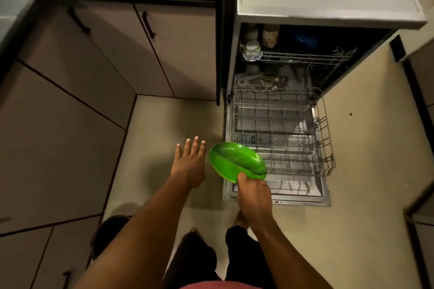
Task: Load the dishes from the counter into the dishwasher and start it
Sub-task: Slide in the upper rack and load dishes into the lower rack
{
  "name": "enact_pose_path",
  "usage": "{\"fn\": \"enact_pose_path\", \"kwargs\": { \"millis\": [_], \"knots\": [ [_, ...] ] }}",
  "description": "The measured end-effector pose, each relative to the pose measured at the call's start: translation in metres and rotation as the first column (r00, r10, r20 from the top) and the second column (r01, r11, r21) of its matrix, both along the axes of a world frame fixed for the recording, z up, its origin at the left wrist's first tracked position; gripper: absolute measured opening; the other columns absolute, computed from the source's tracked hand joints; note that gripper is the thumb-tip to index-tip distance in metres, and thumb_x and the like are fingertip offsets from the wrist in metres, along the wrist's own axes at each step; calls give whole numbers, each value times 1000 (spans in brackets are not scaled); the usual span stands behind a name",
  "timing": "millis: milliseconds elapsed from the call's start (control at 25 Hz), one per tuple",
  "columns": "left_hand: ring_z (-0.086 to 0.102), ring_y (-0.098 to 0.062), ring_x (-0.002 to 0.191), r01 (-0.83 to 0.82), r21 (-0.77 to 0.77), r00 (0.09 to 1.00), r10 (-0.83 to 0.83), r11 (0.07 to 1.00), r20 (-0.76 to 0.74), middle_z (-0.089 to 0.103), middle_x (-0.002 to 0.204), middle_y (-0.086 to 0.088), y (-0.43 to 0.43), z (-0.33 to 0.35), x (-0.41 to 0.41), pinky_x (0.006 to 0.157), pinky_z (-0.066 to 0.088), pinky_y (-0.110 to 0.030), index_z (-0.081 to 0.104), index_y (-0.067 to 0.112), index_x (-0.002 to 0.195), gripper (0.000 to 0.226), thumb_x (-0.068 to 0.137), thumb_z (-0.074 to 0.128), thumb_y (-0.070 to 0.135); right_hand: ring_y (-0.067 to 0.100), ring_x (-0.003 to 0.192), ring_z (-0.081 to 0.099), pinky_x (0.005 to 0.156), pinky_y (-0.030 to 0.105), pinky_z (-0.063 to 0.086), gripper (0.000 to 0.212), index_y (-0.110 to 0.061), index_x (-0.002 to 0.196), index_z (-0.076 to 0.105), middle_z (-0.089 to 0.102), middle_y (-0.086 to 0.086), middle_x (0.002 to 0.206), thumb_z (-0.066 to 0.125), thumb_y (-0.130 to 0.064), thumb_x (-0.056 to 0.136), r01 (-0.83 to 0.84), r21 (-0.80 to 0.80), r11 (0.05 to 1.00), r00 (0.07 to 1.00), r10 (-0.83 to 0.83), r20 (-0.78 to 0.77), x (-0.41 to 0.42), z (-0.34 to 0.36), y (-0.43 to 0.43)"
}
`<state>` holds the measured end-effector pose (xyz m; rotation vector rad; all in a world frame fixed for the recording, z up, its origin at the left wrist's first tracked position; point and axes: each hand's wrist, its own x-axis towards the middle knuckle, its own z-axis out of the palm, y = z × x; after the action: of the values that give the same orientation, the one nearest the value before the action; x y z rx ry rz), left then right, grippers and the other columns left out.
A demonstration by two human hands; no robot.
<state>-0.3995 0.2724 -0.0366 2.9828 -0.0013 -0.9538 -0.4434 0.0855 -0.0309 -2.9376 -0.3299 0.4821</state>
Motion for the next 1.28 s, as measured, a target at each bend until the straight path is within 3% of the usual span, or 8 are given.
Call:
{"fn": "enact_pose_path", "kwargs": {
  "millis": [120,200,280,400,520,760,1080,1280],
  "knots": [
    [-12,-32,151,16,16,998,-15,1000,-65,-15,163,-10,-18,-17,18,120,-4,-52,-11,12,156,80,97,42,28,27,33,53,33,26,36,11,-15,65,53,50,5,41,61,-7,66,-12,17,1000,1000,12,12,15,-17,-12],
    [-13,-31,150,8,17,994,-6,1000,-109,-16,163,-10,-26,-29,31,119,-5,-52,-11,12,156,80,96,41,25,27,32,52,31,25,33,11,-14,66,54,50,6,40,46,-11,73,28,63,998,1000,-28,2,27,-29,-18],
    [-15,-30,150,24,15,990,-21,1000,-140,-17,163,-9,-30,-41,46,120,-6,-51,-11,12,156,78,97,38,24,29,38,57,33,27,36,5,-13,75,57,56,7,46,55,-9,77,88,56,995,996,-87,-24,40,-39,-19],
    [-16,-30,150,97,-9,981,-97,995,-166,-19,163,-9,-34,-72,81,120,-7,-50,-12,12,155,76,98,35,23,31,77,70,59,34,49,15,-17,110,51,71,7,86,52,-21,96,271,-18,962,939,-268,-217,59,-67,-17],
    [-16,-29,150,181,-18,970,-182,983,-164,-19,163,-9,-36,-118,125,120,-8,-49,-13,12,155,71,99,30,20,28,94,67,72,34,47,23,-18,119,47,70,5,103,47,-30,99,482,45,875,859,-461,-223,79,-107,-15],
    [-19,-29,149,286,-17,932,-282,958,-226,-24,161,-9,-43,-210,193,120,-10,-50,-17,15,154,81,96,39,16,32,82,66,61,29,36,14,-13,103,52,70,10,88,61,-19,93,711,236,662,702,-649,-293,123,-184,-11],
    [-20,-28,149,330,-7,899,-317,944,-301,-28,160,-3,-66,-320,231,120,-9,-50,-22,22,153,84,95,38,11,33,79,64,60,35,48,16,-10,101,52,68,12,88,60,-21,94,752,319,576,659,-660,-361,140,-281,-9],
    [-17,-30,149,390,0,881,-373,921,-291,-25,161,-4,-68,-342,250,119,-5,-53,-21,22,153,88,95,46,16,33,75,62,59,26,32,17,-7,101,53,68,12,85,60,-21,95,777,357,518,627,-686,-369,146,-290,0]
  ]
}}
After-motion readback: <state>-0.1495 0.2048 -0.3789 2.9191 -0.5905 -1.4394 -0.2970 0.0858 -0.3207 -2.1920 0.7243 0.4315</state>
